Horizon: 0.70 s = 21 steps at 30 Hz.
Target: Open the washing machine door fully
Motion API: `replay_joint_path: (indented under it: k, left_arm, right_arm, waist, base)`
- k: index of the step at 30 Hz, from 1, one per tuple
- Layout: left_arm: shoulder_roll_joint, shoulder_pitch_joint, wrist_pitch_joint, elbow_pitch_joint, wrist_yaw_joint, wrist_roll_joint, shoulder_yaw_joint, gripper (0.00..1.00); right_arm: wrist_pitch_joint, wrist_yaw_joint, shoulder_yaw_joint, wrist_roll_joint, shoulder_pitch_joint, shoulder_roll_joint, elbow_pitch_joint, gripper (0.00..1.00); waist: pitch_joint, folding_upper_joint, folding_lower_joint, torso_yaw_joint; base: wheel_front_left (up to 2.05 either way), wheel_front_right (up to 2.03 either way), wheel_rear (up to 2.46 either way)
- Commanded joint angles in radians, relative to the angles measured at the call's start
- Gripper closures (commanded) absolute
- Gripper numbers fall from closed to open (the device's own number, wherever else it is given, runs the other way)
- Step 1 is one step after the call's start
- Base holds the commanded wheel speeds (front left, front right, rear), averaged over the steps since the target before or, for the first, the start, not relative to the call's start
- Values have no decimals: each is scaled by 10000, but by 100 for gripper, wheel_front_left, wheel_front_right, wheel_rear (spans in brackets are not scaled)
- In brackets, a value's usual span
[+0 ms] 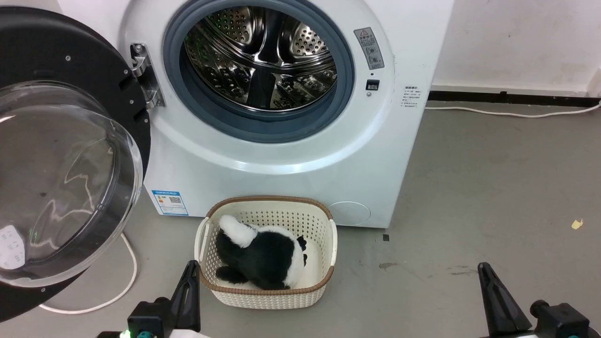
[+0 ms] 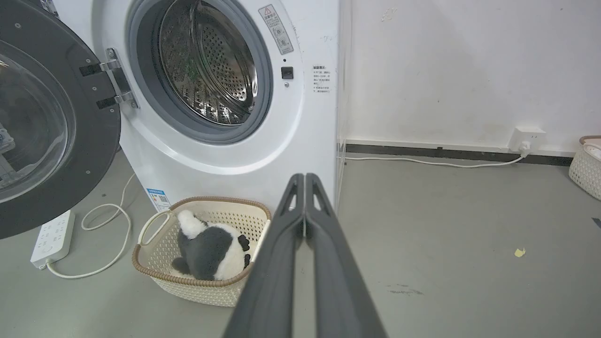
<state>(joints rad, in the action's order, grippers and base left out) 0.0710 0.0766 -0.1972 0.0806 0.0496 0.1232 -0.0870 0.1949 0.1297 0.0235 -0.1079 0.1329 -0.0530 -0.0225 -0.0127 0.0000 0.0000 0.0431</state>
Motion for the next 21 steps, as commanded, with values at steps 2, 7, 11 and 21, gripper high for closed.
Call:
replay_joint_path:
  k: [2,7,11,21]
  left_arm:
    - [-47,-166,78,-73,-62,-101,31,100]
    - [-55,-198,180,-113,-85,-162,76,100]
    - [-62,-224,262,-144,-104,-211,113,100]
    - [-80,-289,466,-223,-151,-333,203,100]
  right_arm:
    - [-46,3,-17,89,-253,7,46,100]
    - [-149,3,-29,142,-311,8,55,100]
    - [-231,3,-38,185,-357,9,63,100]
    - [-436,4,-62,292,-474,11,83,100]
  waist:
    - [2,0,0,-8]
    - [9,0,0,-30]
    - [14,0,0,-49]
    - [28,0,0,-94]
  base:
    - [0,0,0]
    - [0,0,0]
    - [0,0,0]
    - [0,0,0]
